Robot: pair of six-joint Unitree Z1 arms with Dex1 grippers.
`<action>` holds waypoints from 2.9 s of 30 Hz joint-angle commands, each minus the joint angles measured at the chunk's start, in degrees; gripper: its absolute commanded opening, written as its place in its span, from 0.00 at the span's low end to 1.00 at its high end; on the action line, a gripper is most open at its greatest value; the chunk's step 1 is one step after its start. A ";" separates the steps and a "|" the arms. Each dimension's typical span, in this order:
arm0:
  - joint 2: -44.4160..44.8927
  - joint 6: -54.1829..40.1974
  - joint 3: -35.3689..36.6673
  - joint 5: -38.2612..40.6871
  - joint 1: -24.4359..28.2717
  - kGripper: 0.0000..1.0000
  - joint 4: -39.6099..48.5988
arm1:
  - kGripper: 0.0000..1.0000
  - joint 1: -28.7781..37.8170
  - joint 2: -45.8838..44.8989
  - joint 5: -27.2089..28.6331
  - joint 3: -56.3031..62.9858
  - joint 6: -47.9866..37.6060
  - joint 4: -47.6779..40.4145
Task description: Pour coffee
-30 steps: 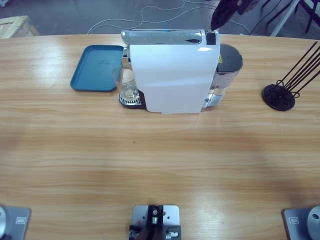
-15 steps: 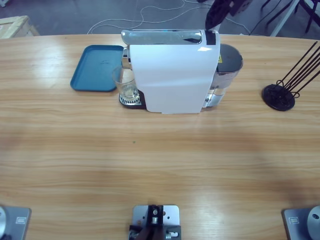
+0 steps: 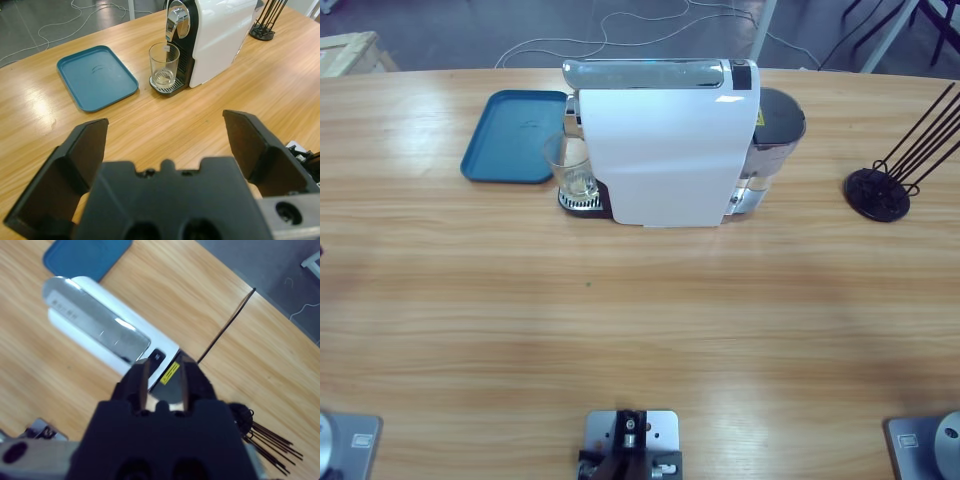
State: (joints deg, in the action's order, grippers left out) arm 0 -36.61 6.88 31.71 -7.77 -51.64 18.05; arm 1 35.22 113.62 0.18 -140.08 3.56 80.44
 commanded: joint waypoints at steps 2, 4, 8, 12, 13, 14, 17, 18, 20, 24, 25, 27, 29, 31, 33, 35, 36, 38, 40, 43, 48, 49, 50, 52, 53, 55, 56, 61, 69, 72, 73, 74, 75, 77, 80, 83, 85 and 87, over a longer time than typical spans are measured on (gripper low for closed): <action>-1.85 -0.68 -2.09 0.48 -0.12 0.98 -0.56 | 1.00 -0.42 -1.05 -1.49 6.12 -1.06 1.46; -1.98 -0.82 -2.09 0.48 -0.12 0.98 -0.56 | 1.00 -0.42 -0.77 -1.58 6.80 -1.18 1.43; -1.98 -0.90 -2.09 0.57 -0.12 0.98 -0.56 | 1.00 -0.42 -1.01 -1.67 7.37 -1.27 1.43; -2.05 -0.90 -2.09 0.57 -0.12 0.98 -0.56 | 1.00 -0.42 -1.03 -1.58 7.44 -1.27 1.39; -2.06 -0.90 -2.09 0.57 -0.12 0.98 -0.56 | 1.00 -0.42 -1.03 -1.58 7.37 -1.31 1.41; -2.06 -0.90 -2.09 0.57 -0.12 0.98 -0.56 | 1.00 -0.42 -1.03 -1.58 7.37 -1.36 1.41; -2.13 -0.90 -2.04 0.57 -0.12 0.98 -0.56 | 1.00 -0.42 -1.12 -1.58 7.52 -1.36 1.41; -2.15 -0.90 -2.00 0.57 -0.12 0.98 -0.56 | 1.00 -0.42 -1.15 -1.58 7.59 -1.38 1.43; -2.24 -0.90 -2.00 0.57 -0.12 0.98 -0.56 | 1.00 -0.42 -1.24 -1.58 7.80 -1.36 1.41; -2.35 -0.90 -2.00 0.57 -0.12 0.98 -0.56 | 1.00 -0.42 -1.07 -1.67 8.46 -1.36 1.39; -2.49 -0.90 -1.99 0.57 -0.12 0.98 -0.56 | 1.00 -0.42 -1.00 -1.64 8.81 -1.31 1.39; -2.84 -0.90 -1.88 0.57 -0.12 0.98 -0.56 | 1.00 -0.44 -0.94 -1.58 9.21 -1.18 1.30; -2.86 -0.90 -1.85 0.57 -0.12 0.98 -0.56 | 1.00 -0.52 -1.12 -1.51 9.21 -1.10 1.39; -2.93 -0.90 -1.86 0.57 -0.12 0.98 -0.56 | 1.00 -0.67 -1.35 -1.49 9.16 -1.10 1.39; -3.12 -0.90 -1.81 0.57 -0.12 0.98 -0.56 | 1.00 -0.68 -1.38 -1.56 9.16 -1.10 1.39; -3.12 -0.90 -1.83 0.58 -0.12 0.98 -0.56 | 1.00 -0.68 -1.38 -1.58 9.28 -1.10 1.39; -3.12 -0.90 -1.79 0.60 -0.12 0.98 -0.56 | 1.00 -0.68 -1.38 -1.58 9.33 -1.10 1.39; -3.21 -0.90 -1.83 0.64 -0.12 0.98 -0.56 | 1.00 -0.68 -1.29 -1.58 9.39 -1.06 1.39; -3.29 -0.90 -1.74 0.65 -0.12 0.98 -0.56 | 1.00 -0.75 -1.36 -1.49 9.35 -0.97 1.39; -3.56 -0.90 -1.74 0.65 -0.12 0.98 -0.56 | 1.00 -1.02 -1.51 -1.58 9.51 -0.80 1.48; -3.52 -0.90 -1.74 0.57 -0.12 0.98 -0.56 | 1.00 -1.14 -2.35 -1.67 10.93 -0.67 1.48; -3.56 -0.90 -1.74 0.58 -0.12 0.98 -0.56 | 1.00 -1.19 -2.47 -1.67 11.11 -0.66 1.48; -3.56 -0.90 -1.74 0.58 -0.12 0.98 -0.56 | 1.00 -1.21 -2.56 -1.67 11.23 -0.66 1.48; -3.58 -0.90 -1.74 0.58 -0.12 0.97 -0.56 | 1.00 -1.35 -2.63 -1.85 11.39 -0.66 1.48; -3.65 -0.90 -1.74 0.58 -0.12 0.97 -0.56 | 1.00 -1.40 -2.63 -1.95 11.41 -0.66 1.48; -3.65 -0.90 -1.72 0.57 -0.12 0.97 -0.56 | 1.00 -1.47 -2.61 -2.14 11.41 -0.66 1.48; -3.72 -0.90 -1.70 0.57 -0.12 0.97 -0.56 | 1.00 -1.47 -2.56 -2.23 11.41 -0.66 1.48; -3.73 -0.90 -1.65 0.57 -0.12 0.97 -0.56 | 1.00 -1.56 -2.47 -2.53 11.69 -0.39 1.48; -3.82 -0.90 -1.65 0.57 -0.12 0.97 -0.56 | 1.00 -1.74 -2.61 -2.64 11.94 -0.27 1.43; -3.93 -0.90 -1.65 0.57 -0.12 0.97 -0.56 | 1.00 -1.83 -2.68 -2.71 11.95 -0.20 1.39; -4.00 -0.90 -1.65 0.57 -0.12 0.97 -0.56 | 1.00 -1.86 -2.70 -2.72 11.99 -0.15 1.39; -4.00 -0.90 -1.65 0.57 -0.12 0.97 -0.56 | 1.00 -1.91 -2.70 -2.72 11.94 -0.13 1.39; -4.00 -0.90 -1.65 0.57 -0.12 0.97 -0.56 | 1.00 -1.91 -2.70 -2.72 11.94 -0.13 1.39; -4.05 -0.90 -1.62 0.57 -0.12 0.97 -0.56 | 1.00 -1.91 -2.75 -2.72 11.97 -0.13 1.39; -4.03 -0.90 -1.62 0.57 -0.12 0.97 -0.56 | 1.00 -1.91 -2.91 -2.72 12.11 -0.13 1.39; -4.00 -0.90 -1.56 0.57 -0.12 0.97 -0.56 | 1.00 -1.91 -3.05 -2.64 12.20 -0.13 1.43; -4.00 -0.90 -1.62 0.57 -0.12 0.97 -0.56 | 1.00 -1.91 -3.14 -2.64 12.29 -0.13 1.46; -4.00 -0.90 -1.65 0.57 -0.12 0.97 -0.56 | 1.00 -1.91 -3.18 -2.60 12.29 -0.13 1.48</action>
State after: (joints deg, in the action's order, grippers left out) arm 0 -39.39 6.58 31.67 -7.71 -51.64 18.04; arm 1 33.81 111.30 -1.62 -129.73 2.96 81.30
